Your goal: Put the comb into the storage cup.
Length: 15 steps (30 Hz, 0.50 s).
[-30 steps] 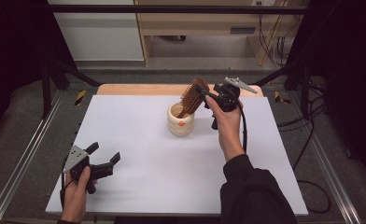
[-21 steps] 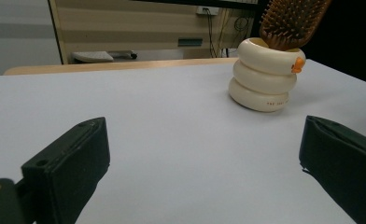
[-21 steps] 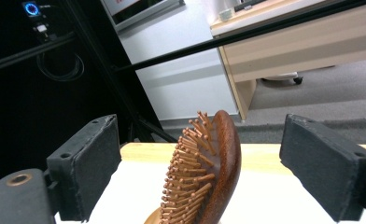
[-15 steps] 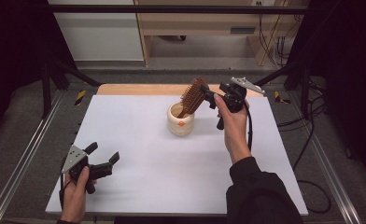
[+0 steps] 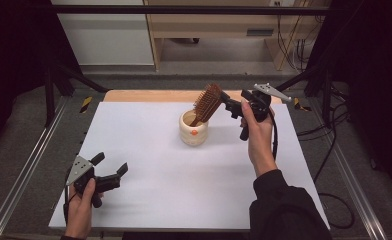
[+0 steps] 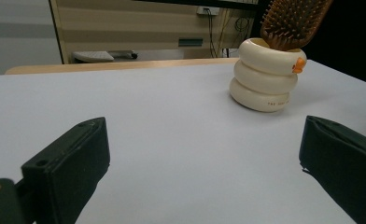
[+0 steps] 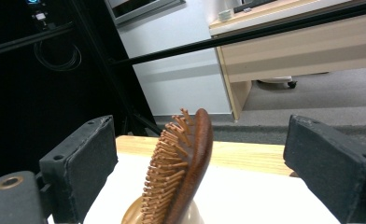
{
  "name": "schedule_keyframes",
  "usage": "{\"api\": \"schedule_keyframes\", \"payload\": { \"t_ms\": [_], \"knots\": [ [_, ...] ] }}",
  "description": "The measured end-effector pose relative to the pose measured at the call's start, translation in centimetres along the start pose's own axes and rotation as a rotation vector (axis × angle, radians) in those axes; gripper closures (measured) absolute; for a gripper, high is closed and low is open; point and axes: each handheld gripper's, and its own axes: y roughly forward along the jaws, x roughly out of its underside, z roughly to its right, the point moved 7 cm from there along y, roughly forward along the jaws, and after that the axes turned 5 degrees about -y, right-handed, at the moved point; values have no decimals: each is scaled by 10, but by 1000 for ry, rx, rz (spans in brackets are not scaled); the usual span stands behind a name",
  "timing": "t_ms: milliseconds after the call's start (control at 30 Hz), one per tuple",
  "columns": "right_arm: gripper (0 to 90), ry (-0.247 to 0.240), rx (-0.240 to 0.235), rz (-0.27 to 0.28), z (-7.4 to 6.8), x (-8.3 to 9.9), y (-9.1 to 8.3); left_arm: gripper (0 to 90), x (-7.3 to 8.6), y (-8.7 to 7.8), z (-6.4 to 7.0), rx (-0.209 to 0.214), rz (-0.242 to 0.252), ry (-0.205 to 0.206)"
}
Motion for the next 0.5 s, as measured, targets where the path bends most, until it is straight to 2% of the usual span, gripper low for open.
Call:
{"api": "schedule_keyframes", "payload": {
  "t_ms": [500],
  "knots": [
    [79, -38, -1, -18, 11, -2, -14, 21, 1, 0, 1, 2, -5, 3]
  ]
}}
